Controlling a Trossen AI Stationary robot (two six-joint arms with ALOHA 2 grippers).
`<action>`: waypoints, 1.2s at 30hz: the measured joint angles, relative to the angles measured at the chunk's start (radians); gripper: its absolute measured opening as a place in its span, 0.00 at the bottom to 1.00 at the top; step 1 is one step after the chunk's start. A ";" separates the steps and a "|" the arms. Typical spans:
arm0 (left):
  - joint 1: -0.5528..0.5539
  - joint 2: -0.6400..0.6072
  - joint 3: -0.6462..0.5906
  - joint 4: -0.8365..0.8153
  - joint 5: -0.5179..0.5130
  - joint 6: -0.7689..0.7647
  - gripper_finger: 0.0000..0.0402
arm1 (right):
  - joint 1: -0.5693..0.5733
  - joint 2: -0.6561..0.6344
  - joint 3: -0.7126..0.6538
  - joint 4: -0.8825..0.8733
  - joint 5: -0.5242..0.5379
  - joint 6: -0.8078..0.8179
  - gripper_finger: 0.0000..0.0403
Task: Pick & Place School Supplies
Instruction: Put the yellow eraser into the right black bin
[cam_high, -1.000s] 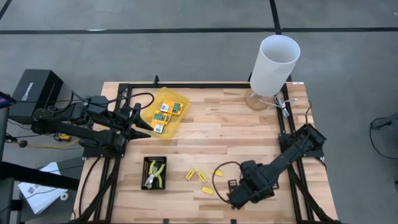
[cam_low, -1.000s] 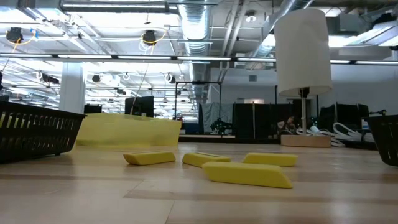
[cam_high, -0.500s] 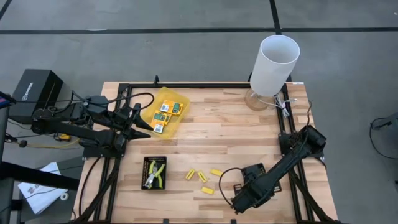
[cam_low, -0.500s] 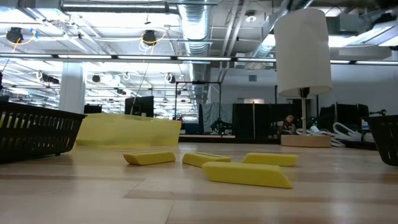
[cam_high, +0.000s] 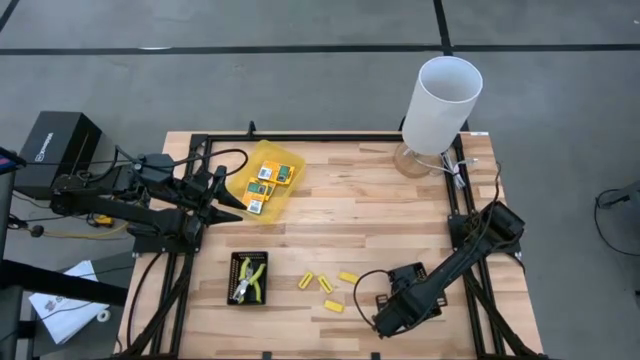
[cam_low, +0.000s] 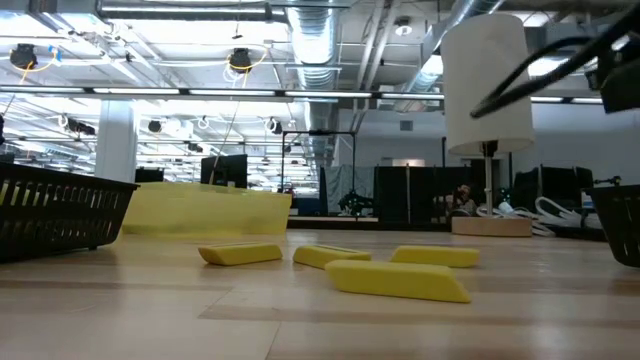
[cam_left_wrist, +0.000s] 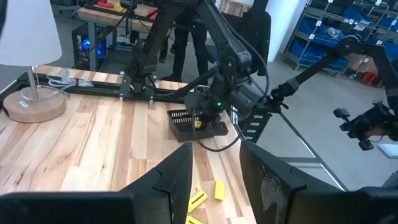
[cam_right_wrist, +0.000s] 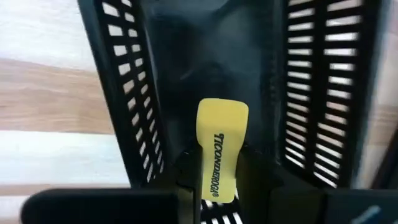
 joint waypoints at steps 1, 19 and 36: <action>0.000 0.000 0.000 0.000 0.000 0.000 0.32 | 0.000 0.001 -0.007 0.006 0.002 0.000 0.14; 0.000 0.000 0.000 0.000 0.000 0.000 0.32 | -0.020 0.001 0.145 -0.242 0.081 0.018 0.63; 0.000 0.000 0.000 0.000 0.000 0.011 0.32 | -0.194 -0.035 0.573 -0.208 0.754 -0.352 0.02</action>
